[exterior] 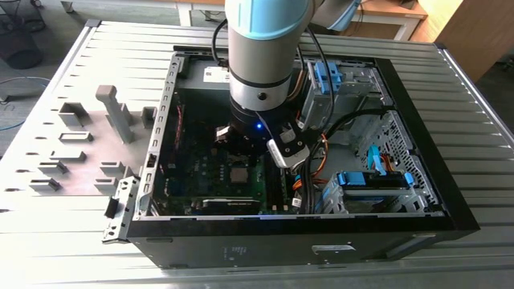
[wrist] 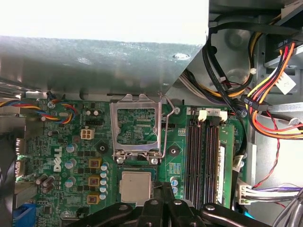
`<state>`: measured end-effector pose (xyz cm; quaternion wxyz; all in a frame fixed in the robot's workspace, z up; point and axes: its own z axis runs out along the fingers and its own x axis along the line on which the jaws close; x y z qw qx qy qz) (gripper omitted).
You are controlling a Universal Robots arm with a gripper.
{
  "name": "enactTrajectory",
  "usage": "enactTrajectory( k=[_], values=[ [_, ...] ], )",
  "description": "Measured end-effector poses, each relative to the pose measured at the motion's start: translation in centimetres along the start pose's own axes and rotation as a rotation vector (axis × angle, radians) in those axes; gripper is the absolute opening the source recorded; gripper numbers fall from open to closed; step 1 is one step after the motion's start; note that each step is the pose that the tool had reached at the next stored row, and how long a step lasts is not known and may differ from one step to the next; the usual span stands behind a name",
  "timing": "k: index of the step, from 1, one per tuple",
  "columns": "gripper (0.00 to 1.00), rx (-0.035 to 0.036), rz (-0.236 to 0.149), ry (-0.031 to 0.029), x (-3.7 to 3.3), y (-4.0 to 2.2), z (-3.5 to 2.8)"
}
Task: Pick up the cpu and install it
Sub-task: 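Close the cpu cover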
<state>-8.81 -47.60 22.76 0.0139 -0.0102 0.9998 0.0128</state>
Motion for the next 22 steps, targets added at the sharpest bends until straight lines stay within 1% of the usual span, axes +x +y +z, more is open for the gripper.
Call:
enactTrajectory(
  k=[5, 9, 14, 18, 20, 22],
  values=[
    [0.11, 0.0002, 0.000, 0.0002, -0.01, 0.03, -0.02],
    [0.11, -0.0016, -0.001, 0.0000, -0.09, 0.20, 0.04],
    [0.11, -0.0016, -0.002, 0.0001, -0.66, 0.57, 0.27],
    [0.11, -0.0024, -0.013, 0.0002, -0.78, 0.73, 0.44],
    [0.11, -0.0051, -0.023, 0.0006, -0.80, 0.74, 0.45],
    [0.11, -0.0112, -0.032, 0.0007, -0.82, 0.76, 0.46]
  ],
)
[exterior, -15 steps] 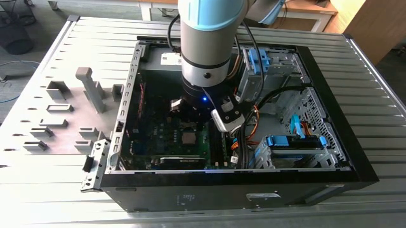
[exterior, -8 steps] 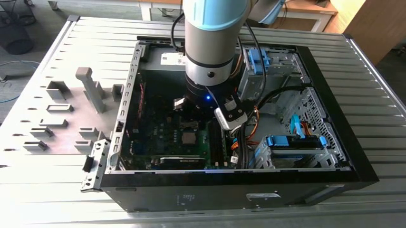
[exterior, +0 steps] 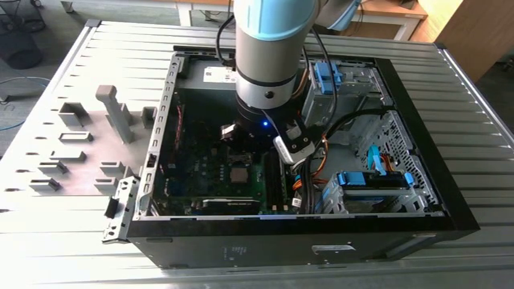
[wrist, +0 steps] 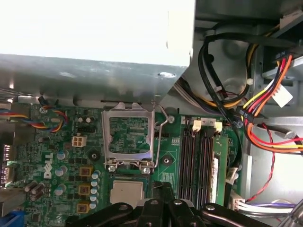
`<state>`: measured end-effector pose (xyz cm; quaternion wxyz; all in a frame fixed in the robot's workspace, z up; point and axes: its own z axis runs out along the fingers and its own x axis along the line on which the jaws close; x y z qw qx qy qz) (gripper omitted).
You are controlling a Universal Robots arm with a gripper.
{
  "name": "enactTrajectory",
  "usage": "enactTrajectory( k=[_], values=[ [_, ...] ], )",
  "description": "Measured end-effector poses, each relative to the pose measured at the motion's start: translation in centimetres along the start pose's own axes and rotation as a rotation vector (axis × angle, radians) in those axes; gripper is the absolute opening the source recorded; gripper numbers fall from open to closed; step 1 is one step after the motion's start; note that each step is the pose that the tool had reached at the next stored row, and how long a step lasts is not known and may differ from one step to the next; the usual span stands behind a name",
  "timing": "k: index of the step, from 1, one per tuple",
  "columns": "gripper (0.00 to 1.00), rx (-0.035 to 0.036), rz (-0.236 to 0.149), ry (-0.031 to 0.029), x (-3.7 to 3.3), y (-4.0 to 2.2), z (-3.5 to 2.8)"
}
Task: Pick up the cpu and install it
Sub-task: 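Close the cpu cover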
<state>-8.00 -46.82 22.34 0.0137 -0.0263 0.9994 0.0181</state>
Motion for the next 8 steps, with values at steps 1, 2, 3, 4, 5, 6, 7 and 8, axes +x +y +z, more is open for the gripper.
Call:
enactTrajectory(
  k=[1, 2, 3, 4, 5, 6, 7, 8],
  values=[
    [0.11, -0.0037, -0.005, 0.0000, 0.00, 0.00, 0.01],
    [0.11, -0.0084, -0.009, -0.0001, -0.01, 0.00, 0.02],
    [0.11, -0.0131, -0.014, -0.0002, -0.02, 0.00, 0.02],
    [0.11, -0.0173, -0.017, -0.0003, -0.05, 0.01, 0.02],
    [0.11, -0.0200, -0.020, -0.0005, -0.08, 0.03, 0.04],
    [0.11, -0.0208, -0.023, -0.0005, -0.14, 0.06, 0.05],
    [0.11, -0.0210, -0.025, -0.0004, -0.19, 0.08, 0.06],
    [0.11, -0.0212, -0.028, -0.0002, -0.28, 0.08, 0.08]
  ],
)
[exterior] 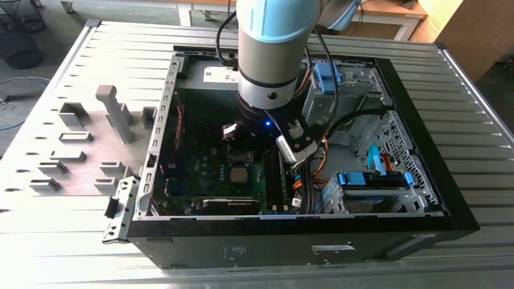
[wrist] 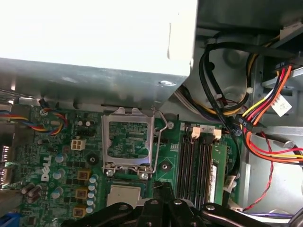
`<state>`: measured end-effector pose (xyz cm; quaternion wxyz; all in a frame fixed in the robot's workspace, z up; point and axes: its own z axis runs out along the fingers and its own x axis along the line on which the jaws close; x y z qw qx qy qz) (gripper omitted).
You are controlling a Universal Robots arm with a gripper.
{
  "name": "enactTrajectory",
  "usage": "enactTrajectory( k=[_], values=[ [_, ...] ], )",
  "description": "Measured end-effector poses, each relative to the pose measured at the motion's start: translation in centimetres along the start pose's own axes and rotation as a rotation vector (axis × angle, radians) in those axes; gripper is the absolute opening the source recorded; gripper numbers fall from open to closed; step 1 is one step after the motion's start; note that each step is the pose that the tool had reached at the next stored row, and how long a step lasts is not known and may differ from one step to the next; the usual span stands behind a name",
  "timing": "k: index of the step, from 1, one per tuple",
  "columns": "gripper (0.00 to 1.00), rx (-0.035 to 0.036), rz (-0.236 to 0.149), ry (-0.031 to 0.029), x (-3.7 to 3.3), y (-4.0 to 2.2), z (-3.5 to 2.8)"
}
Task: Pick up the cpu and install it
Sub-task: 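Close the cpu cover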
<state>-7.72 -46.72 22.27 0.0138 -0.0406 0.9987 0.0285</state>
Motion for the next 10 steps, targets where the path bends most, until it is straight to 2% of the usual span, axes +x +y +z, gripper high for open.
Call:
enactTrajectory(
  k=[5, 10],
  values=[
    [0.11, -0.0009, -0.028, 0.0019, -0.21, -0.01, 0.04],
    [0.11, -0.0041, -0.095, 0.0054, -0.23, -0.01, 0.12]
  ],
)
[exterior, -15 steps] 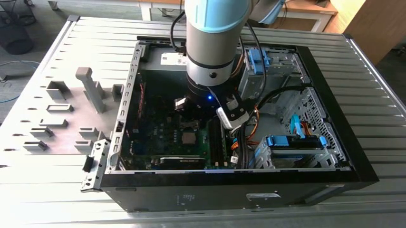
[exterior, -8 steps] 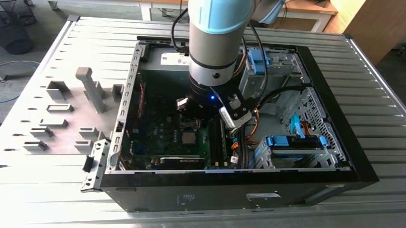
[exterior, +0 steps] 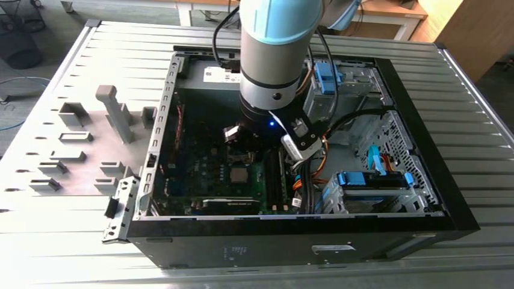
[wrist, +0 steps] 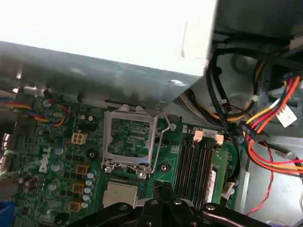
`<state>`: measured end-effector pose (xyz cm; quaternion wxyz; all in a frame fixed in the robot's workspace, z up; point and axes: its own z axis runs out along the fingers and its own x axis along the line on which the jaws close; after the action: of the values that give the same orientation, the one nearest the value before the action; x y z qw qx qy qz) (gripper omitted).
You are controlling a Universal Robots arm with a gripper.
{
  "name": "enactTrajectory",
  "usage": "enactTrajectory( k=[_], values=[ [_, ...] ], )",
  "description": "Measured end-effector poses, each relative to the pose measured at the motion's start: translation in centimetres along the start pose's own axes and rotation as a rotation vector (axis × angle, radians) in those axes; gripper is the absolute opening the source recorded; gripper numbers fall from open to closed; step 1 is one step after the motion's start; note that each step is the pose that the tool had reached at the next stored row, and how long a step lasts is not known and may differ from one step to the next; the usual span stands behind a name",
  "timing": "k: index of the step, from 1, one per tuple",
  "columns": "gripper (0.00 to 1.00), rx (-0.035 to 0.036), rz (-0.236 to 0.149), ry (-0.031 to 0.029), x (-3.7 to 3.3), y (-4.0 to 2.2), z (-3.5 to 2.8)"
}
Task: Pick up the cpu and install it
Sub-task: 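Close the cpu cover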
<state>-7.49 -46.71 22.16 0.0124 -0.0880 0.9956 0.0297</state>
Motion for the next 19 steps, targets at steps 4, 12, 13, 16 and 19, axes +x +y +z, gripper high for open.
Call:
enactTrajectory(
  k=[4, 12, 13, 16, 19],
  values=[
    [0.11, -0.0030, -0.060, 0.0031, 0.00, 0.00, 0.03],
    [0.11, -0.0085, -0.183, 0.0100, 0.00, -0.01, 0.12],
    [0.11, -0.0091, -0.199, 0.0108, 0.00, -0.01, 0.14],
    [0.11, -0.0119, -0.281, 0.0156, 0.01, -0.01, 0.23],
    [0.11, -0.0125, -0.310, 0.0174, 0.01, -0.02, 0.24]
  ],
)
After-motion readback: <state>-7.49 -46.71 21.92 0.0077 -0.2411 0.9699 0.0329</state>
